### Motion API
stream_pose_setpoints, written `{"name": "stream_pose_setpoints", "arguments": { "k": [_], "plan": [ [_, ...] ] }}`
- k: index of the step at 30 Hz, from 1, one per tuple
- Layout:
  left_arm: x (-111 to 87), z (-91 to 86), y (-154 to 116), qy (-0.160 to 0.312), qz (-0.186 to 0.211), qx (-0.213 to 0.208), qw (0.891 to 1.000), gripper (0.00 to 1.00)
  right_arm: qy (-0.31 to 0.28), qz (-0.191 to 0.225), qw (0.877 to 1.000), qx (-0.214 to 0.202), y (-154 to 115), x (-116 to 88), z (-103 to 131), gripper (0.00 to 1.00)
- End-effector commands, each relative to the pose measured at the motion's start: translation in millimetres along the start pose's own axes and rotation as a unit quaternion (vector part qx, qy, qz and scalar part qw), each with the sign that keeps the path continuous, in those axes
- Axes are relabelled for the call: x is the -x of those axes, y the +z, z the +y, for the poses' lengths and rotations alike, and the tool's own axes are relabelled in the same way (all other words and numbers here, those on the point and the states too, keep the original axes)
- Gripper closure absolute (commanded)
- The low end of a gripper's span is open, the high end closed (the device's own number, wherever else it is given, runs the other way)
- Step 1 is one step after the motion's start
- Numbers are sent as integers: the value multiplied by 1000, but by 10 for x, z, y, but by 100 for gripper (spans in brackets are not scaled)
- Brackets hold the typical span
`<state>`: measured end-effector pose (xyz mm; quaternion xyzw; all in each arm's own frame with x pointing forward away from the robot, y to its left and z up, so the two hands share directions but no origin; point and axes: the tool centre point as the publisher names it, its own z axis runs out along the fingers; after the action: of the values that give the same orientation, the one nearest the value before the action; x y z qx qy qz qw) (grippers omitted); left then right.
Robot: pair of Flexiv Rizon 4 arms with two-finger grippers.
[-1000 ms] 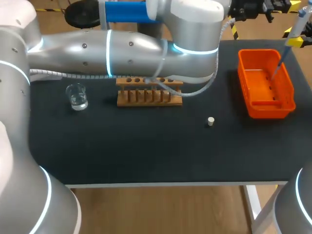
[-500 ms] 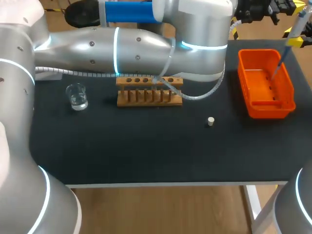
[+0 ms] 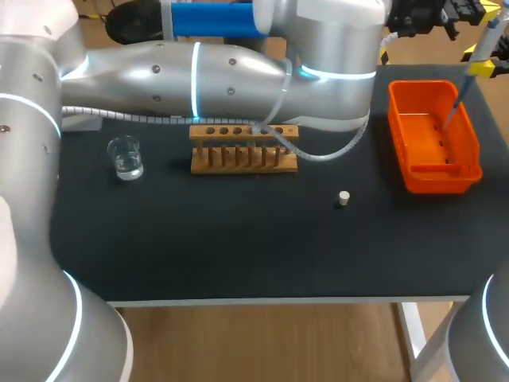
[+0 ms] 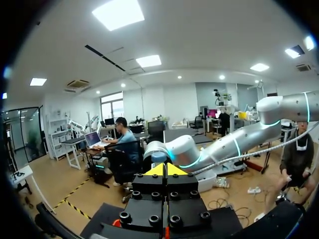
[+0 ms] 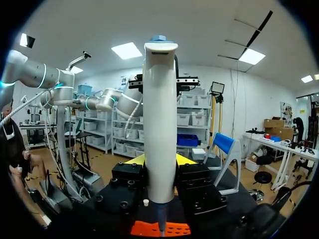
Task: Invert the test tube, pick up the pipette, mount the tip to pipette, aspirate from beaker and dispense into the tube, eject the tip, return the pipette, and cap with the stopper.
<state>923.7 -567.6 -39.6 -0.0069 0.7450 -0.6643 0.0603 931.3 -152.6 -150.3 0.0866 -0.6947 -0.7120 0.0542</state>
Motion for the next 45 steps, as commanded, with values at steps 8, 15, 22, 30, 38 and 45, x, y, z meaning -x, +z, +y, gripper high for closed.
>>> {"name": "stream_pose_setpoints", "arguments": {
  "k": [8, 15, 22, 30, 38, 45],
  "plan": [
    [19, 68, 90, -4, -4, -39, 999, 100, 0, 2, 1000, -1, -15, 14, 3, 100],
    [30, 83, 98, -7, -4, -38, 999, 100, 0, 2, 1000, -1, -15, 14, 3, 100],
    [28, 82, 122, -7, -2, -37, 999, 100, 0, 2, 1000, -1, -15, 14, 3, 100],
    [25, 125, 145, -12, 0, -33, 999, 100, 0, 2, 1000, -1, -15, 14, 3, 100],
    [6, 177, 129, -16, -4, -30, 999, 100, 0, 2, 1000, -1, -15, 14, 3, 100],
    [5, 252, 116, -19, -6, -34, 999, 100, 0, 2, 1000, -1, -15, 14, 3, 100]
  ]
}}
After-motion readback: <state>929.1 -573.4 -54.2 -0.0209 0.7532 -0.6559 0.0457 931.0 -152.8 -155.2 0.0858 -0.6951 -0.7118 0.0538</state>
